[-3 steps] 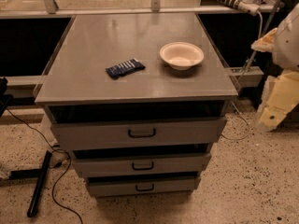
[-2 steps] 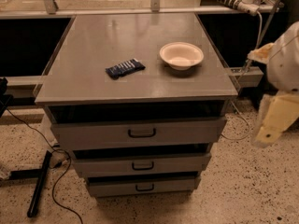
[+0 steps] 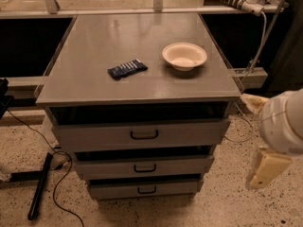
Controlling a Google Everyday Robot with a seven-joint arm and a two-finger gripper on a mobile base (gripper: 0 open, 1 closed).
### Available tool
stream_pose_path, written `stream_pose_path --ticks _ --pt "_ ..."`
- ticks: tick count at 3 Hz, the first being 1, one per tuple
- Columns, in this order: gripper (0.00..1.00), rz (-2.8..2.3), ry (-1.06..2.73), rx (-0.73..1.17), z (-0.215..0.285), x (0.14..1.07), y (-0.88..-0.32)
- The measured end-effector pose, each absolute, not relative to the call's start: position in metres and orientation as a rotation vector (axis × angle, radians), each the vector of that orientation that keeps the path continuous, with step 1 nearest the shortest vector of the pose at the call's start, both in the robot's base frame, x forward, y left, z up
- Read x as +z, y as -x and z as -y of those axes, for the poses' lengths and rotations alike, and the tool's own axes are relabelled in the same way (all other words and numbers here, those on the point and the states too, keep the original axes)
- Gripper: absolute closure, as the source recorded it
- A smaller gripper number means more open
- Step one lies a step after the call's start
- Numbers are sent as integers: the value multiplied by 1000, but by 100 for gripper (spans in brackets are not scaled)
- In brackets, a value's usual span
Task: Close top drawer
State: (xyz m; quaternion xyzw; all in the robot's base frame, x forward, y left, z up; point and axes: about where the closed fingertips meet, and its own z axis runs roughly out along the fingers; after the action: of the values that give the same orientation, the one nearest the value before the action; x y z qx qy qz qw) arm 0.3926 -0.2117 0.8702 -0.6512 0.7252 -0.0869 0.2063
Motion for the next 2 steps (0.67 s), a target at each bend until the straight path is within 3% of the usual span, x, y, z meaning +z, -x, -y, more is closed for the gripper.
stream_pose_path --ticks 2 --pt "0 -1970 1801 -140 222 819 -388"
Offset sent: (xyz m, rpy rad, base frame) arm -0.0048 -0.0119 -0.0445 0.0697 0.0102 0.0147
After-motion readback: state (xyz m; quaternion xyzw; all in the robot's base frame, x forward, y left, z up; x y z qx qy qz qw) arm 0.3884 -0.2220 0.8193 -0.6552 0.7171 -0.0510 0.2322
